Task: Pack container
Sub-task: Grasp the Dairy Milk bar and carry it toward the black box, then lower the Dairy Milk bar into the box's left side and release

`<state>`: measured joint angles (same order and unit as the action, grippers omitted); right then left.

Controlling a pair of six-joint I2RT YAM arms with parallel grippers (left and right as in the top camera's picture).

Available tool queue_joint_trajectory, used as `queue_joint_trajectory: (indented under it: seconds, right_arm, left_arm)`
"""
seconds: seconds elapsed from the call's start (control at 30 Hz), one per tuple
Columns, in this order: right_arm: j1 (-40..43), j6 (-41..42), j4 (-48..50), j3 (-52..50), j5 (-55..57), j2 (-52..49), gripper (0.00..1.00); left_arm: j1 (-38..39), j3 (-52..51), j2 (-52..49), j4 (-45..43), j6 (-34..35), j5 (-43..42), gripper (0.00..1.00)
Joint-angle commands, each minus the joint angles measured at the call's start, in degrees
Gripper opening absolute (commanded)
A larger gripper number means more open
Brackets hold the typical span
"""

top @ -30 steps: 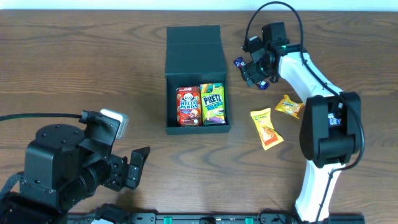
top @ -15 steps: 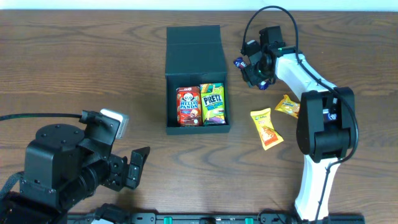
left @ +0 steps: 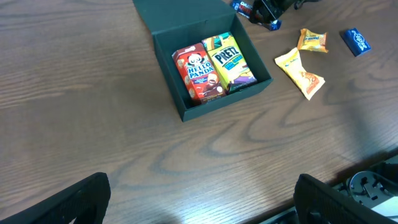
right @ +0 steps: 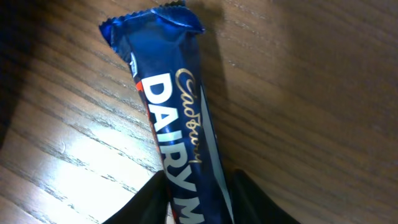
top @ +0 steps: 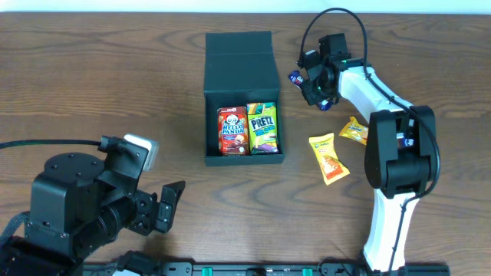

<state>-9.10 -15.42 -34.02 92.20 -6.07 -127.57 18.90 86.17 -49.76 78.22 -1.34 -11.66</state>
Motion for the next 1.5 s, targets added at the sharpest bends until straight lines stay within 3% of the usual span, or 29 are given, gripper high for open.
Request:
queue_joint_trajectory:
  seconds: [0.0, 0.33, 0.73, 0.93, 1.13, 1.47]
  right_arm:
    - [0.2, 3.0, 0.0, 0.7, -0.4, -1.0, 0.23]
    - [-0.3, 15.9, -0.2, 0.7, -2.1, 0.0, 0.02]
    - [-6.3, 24.7, -1.2, 0.7, -4.9, 14.3, 0.01]
    - [-11.3, 34.5, -2.2, 0.7, -4.9, 20.5, 0.01]
    - [-18.0, 45.2, -2.9, 0.7, -4.6, 20.6, 0.02]
    - [-30.4, 60.5, -3.7, 0.7, 13.5, 19.8, 0.02]
  left_arm:
    - [0.0, 1.0, 0.0, 0.1, -0.4, -0.4, 0.95]
    - [0.0, 1.0, -0.1, 0.1, -0.4, -0.4, 0.95]
    - [0.0, 1.0, -0.1, 0.1, -0.4, -0.4, 0.95]
    - [0.0, 1.0, 0.0, 0.1, -0.4, -0.4, 0.95]
    - [0.0, 1.0, 0.0, 0.1, -0.4, -0.4, 0.95]
    - [0.0, 1.0, 0.0, 0.1, -0.4, -0.4, 0.95]
